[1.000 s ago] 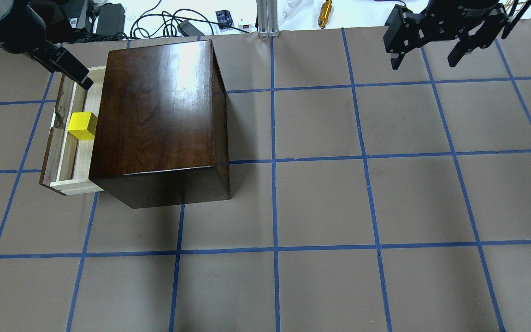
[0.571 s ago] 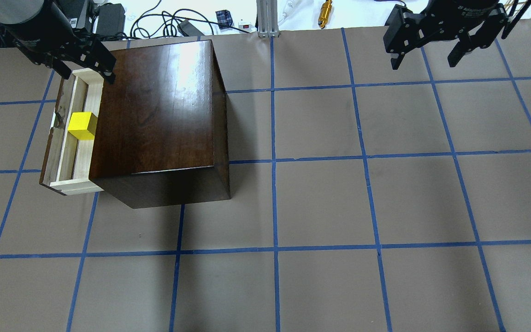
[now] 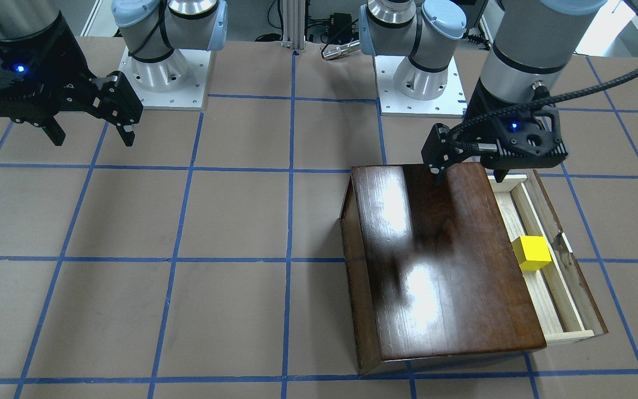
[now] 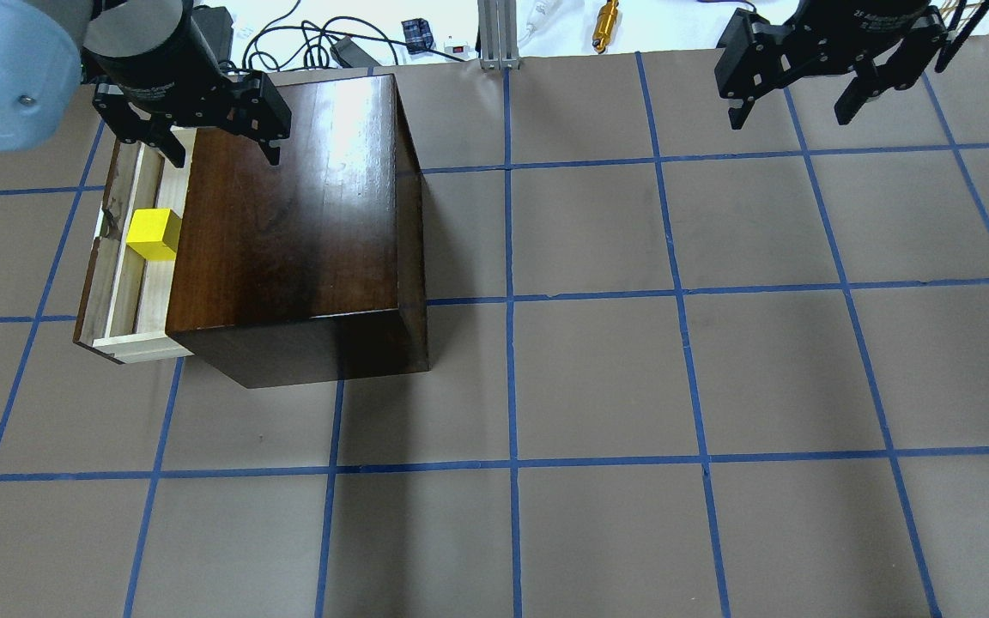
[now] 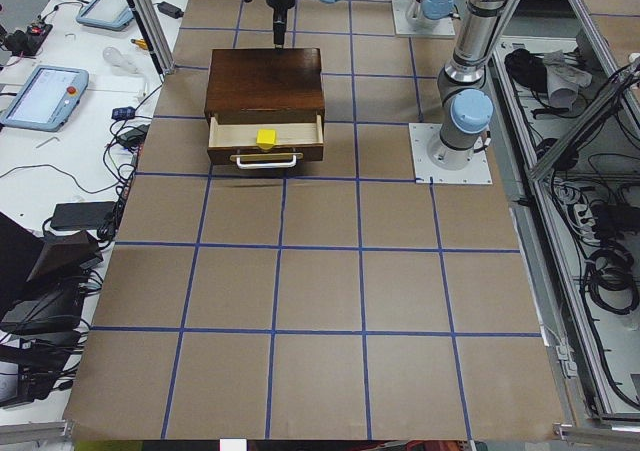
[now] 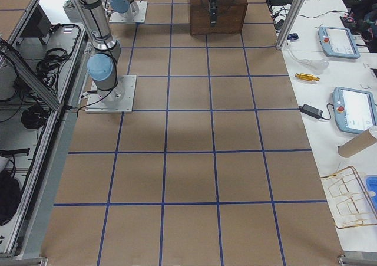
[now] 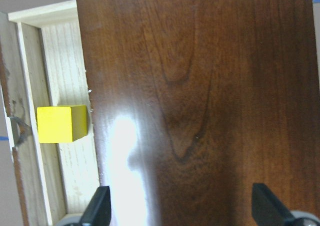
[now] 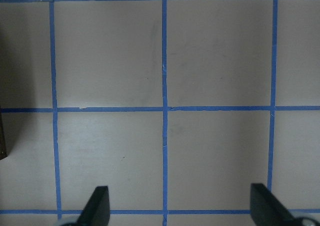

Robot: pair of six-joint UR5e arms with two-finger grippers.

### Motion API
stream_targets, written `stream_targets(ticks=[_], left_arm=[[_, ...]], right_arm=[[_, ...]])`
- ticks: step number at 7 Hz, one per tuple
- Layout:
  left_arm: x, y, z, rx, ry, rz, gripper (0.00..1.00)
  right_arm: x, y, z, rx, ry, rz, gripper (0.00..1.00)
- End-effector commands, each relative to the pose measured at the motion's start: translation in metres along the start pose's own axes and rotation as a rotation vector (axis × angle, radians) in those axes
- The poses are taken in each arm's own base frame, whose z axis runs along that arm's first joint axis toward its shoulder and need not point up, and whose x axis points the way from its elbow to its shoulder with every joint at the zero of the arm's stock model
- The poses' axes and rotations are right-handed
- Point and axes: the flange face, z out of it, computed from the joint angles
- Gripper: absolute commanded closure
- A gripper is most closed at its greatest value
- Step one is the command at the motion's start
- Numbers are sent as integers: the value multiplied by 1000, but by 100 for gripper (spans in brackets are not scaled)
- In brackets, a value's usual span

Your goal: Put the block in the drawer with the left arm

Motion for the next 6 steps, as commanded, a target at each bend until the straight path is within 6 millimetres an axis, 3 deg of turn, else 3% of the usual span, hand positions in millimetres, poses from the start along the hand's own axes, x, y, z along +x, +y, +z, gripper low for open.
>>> stream_targets(ticks=[1,4,6], left_arm=[[6,18,-16,-11,31,-24,0],[4,29,-29,-32,53,13,0],[4,33,-36,-14,58,150,0]], right_arm=[[-1,0,0,0,1,-1,0],[-1,0,1,-1,1,-1,0],[-1,0,0,0,1,-1,0]])
